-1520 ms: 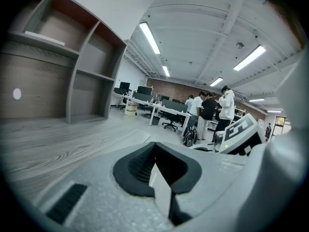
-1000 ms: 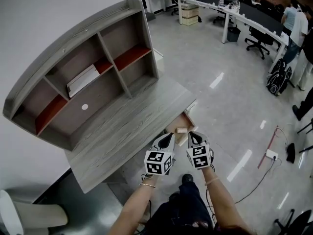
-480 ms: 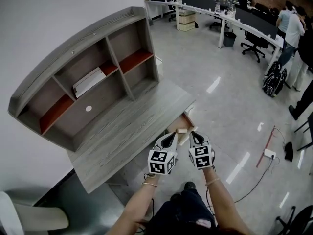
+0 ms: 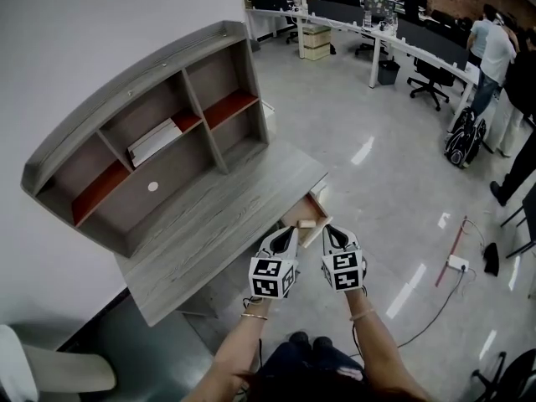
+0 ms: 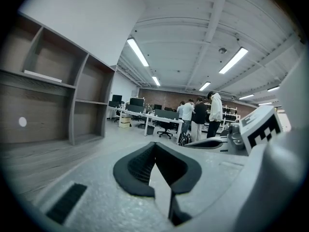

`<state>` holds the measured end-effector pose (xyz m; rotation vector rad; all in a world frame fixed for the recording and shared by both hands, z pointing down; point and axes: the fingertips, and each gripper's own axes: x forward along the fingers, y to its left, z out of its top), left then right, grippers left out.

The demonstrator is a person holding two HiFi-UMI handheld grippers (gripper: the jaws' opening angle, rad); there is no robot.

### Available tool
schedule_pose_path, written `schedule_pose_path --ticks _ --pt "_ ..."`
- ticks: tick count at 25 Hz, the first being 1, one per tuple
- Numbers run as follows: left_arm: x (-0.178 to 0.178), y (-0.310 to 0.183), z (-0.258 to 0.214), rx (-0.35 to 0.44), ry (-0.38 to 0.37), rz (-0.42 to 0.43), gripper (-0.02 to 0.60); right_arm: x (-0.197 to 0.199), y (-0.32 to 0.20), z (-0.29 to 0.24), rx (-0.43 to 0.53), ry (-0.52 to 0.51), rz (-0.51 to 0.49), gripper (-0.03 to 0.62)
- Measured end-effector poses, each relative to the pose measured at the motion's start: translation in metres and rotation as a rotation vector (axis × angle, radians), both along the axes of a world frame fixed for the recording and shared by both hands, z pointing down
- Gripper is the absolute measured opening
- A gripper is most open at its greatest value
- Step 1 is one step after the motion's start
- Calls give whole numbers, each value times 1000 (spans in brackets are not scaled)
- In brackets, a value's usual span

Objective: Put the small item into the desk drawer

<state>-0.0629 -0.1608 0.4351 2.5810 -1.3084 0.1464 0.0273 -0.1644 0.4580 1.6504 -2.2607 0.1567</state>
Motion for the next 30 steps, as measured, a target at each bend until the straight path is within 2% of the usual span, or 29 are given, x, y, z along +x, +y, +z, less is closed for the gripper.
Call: schedule_pose_path --ticks 11,30 --pt "6 44 -45 67 -28 -21 15 2 44 -47 58 -55 -45 2" --pt "32 102 -115 147 0 -50 15 9 101 -117 155 -96 -114 2"
